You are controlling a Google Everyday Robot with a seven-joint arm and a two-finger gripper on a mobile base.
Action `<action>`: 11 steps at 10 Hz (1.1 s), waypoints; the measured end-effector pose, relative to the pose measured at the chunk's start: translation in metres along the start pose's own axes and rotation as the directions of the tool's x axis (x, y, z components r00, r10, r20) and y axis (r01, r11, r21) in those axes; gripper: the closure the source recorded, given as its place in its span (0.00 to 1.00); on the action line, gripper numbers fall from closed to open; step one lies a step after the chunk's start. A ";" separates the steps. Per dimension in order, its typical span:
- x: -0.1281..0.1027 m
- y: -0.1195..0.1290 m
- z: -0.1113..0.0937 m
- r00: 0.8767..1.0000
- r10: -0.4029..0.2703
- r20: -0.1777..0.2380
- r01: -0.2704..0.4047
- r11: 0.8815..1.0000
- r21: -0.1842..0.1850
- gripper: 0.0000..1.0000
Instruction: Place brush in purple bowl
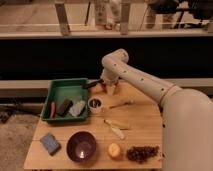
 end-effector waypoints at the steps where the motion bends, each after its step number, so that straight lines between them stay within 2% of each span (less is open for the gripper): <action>1: 0.005 -0.010 0.000 1.000 -0.004 -0.007 0.004 1.000 0.007 0.20; 6: 0.013 -0.055 0.010 0.998 -0.046 -0.051 0.049 0.997 0.051 0.20; 7: 0.022 -0.060 0.020 0.997 -0.046 -0.067 0.049 0.997 0.051 0.20; 11: 0.033 -0.071 0.038 0.995 -0.054 -0.080 0.057 0.998 0.041 0.20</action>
